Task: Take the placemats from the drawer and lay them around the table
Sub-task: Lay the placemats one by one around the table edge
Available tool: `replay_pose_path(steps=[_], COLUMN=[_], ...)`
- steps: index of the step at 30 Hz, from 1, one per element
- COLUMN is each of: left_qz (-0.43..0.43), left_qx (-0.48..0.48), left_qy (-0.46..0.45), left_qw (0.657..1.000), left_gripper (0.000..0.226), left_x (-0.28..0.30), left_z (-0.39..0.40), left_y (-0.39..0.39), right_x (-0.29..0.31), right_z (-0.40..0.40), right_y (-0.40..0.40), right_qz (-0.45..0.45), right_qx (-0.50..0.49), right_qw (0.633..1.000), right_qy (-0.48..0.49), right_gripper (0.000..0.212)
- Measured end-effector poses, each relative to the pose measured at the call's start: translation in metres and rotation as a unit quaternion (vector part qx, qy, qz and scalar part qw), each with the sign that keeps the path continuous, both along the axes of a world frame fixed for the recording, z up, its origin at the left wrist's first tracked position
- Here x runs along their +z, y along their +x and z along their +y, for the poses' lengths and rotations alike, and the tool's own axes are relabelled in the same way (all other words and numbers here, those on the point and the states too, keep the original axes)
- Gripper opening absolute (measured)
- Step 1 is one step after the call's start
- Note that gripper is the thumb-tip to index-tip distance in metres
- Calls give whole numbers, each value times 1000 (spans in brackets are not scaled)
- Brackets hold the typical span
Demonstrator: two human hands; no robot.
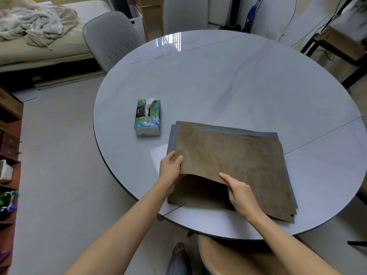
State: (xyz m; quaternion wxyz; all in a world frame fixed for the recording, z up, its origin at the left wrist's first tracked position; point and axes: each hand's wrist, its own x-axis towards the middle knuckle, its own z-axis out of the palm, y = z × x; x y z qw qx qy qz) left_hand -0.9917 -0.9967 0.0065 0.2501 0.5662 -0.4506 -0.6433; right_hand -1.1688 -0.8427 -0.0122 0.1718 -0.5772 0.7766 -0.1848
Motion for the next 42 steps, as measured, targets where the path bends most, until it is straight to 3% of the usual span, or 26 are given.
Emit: replay_pose_path(steps=[4,8,11,12,16,20,24,27,30,33,35,39,42], left_qz=[-138,-270,-312,-311,-271,-213,-129,-59,-37,-116,-172,-277,-333], left_qx=[-80,-179,-213,-215,-193,-189,-193,-237,-300,-384,-440,-563,-621], left_qy=[-124,-241,-294,-291,-244,-198,-151,-116,-135,-246,-316,-458,-498], left_qw=[979,915,878,879,911,938,961,963,944,883,823,630,505], left_gripper=[42,27,26,27,26,20,21,17,18,14,17,41,60], left_x=[26,60,70,70,59,46,41,47,52,47,41,30,23], left_z=[-21,-37,-38,-37,-43,-67,-120,-156,-185,-212,-231,-279,-320], left_y=[9,0,-11,-12,1,21,52,72,90,103,106,96,79], right_x=[16,15,13,15,24,44,44,34,31,35,41,45,32], right_z=[-13,-26,-33,-37,-54,-94,-141,-176,-199,-210,-218,-244,-279], right_y=[-8,0,21,29,63,96,142,170,178,179,175,158,142], right_qz=[88,201,249,245,203,87,76,92,37,6,-6,-48,-110], right_qx=[60,164,163,159,111,39,-32,-122,-259,-360,-404,-472,-450], right_qw=[994,966,955,956,973,995,997,987,965,933,915,876,881], right_qy=[-20,16,13,10,5,-1,-10,50,35,21,0,-82,-94], right_gripper=[51,70,45,33,27,49,51,51,34,24,23,28,31])
